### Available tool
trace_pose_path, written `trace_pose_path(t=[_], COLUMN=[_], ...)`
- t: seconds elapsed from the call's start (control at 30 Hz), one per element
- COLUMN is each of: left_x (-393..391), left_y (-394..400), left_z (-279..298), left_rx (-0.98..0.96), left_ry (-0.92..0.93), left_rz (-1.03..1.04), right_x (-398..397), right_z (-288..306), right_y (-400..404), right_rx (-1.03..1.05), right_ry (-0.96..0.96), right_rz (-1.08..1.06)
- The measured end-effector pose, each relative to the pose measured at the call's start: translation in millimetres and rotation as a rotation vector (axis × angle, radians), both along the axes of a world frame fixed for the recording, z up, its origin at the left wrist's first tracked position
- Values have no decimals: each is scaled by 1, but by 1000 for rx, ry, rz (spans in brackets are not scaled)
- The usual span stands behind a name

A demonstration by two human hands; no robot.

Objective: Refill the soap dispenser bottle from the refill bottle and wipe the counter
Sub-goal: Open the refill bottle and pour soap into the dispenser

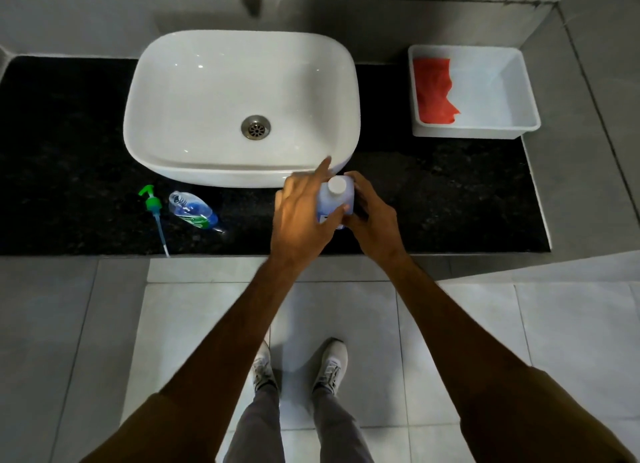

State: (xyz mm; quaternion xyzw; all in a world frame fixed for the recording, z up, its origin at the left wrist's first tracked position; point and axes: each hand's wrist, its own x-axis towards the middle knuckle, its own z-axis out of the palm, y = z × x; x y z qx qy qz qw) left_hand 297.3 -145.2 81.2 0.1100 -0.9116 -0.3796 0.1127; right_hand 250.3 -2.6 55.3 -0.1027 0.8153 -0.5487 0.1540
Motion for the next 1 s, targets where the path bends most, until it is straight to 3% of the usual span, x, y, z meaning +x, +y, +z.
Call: trace_pose_path(t=[0.13, 0.23, 0.33, 0.47, 0.73, 1.0], left_x=[6, 1, -9, -16, -6, 24], left_y=[-6, -6, -2, 0, -14, -30], left_z=[-3, 0, 6, 12, 9, -76], left_rx=[7, 77, 26, 7, 78, -30], left_ry=[65, 33, -5, -69, 143, -139], left_rz=[136, -24, -128, -4, 235, 267], right_x=[-1, -2, -2, -2, -6, 1], right_z=[4, 2, 1, -1, -13, -41], right_y=[2, 3, 1, 1, 0, -19], right_rx=[-31, -31, -31, -11, 77, 95], right_ry=[-5, -16, -38, -48, -2, 173], right_rz=[12, 20, 13, 12, 63, 11])
